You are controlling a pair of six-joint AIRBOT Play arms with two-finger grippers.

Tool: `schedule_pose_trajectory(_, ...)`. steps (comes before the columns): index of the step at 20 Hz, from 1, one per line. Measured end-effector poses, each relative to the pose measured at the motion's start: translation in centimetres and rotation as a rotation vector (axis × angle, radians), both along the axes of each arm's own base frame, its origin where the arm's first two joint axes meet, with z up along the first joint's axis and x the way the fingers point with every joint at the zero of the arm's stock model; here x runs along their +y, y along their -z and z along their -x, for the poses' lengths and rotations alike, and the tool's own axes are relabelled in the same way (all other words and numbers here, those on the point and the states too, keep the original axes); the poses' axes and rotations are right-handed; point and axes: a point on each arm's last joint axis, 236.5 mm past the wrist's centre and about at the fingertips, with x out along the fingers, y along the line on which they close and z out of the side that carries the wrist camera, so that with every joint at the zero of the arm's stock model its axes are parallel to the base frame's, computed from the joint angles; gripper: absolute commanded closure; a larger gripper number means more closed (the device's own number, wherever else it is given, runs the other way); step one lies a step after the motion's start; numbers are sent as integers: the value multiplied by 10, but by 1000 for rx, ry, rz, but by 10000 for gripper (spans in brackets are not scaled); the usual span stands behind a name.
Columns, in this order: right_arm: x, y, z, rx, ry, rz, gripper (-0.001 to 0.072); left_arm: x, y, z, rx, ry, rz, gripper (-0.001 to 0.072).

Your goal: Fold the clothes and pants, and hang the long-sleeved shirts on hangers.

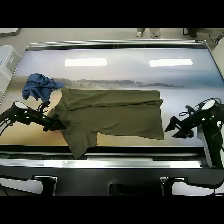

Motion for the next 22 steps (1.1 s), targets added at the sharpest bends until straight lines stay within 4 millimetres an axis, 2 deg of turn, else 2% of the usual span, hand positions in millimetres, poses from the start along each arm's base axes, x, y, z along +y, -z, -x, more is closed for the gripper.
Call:
schedule_pose_trajectory(5, 35, 10, 4, 6, -3, -100, 228, -1, -5, 0, -12, 3, 2, 685)
schedule_pose_trajectory(6, 42, 11, 3, 2, -19, -110, 329, -1, -6, -1, -14, 3, 1, 685)
schedule_pose_trajectory(7, 49, 13, 3, 0, -39, -112, 533, 0, -7, -1, -16, 3, 0, 685)
schedule_pose_trajectory(8, 55, 14, 4, -1, -60, -112, 675, -1, -8, -1, -18, 3, 0, 685)
schedule_pose_trajectory(11, 64, 10, 3, -23, -107, -97, 679, -1, -15, -2, -29, 9, 2, 688)
schedule_pose_trajectory(13, 65, -12, -11, -90, -126, -90, 680, 2, -31, -12, -82, 16, -11, 688)
schedule_pose_trajectory(14, 65, -28, -24, -149, -135, -79, 680, 6, -47, -23, -137, 20, -26, 688)
schedule_pose_trajectory(15, 62, -50, -41, -230, -141, -58, 680, 9, -68, -36, -209, 23, -47, 688)
schedule_pose_trajectory(16, 58, -82, -62, -341, -151, -26, 680, 13, -100, -54, -313, 22, -72, 687)
schedule_pose_trajectory(17, 53, -120, -84, -466, -160, 12, 679, 17, -142, -73, -440, 19, -100, 687)
schedule_pose_trajectory(18, 47, -170, -108, -624, -164, 67, 679, 19, -196, -90, -594, 15, -134, 687)
schedule_pose_trajectory(19, 39, -229, -126, -795, -165, 139, 679, 20, -254, -102, -757, 6, -170, 687)
schedule_pose_trajectory(20, 32, -290, -135, -959, -162, 213, 679, 21, -316, -105, -926, -5, -218, 687)
schedule_pose_trajectory(21, 26, -356, -134, -1129, -152, 298, 679, 21, -382, -99, -1104, -19, -278, 687)
schedule_pose_trajectory(22, 22, -411, -122, -1258, -145, 374, 679, 18, -442, -81, -1260, -39, -328, 687)
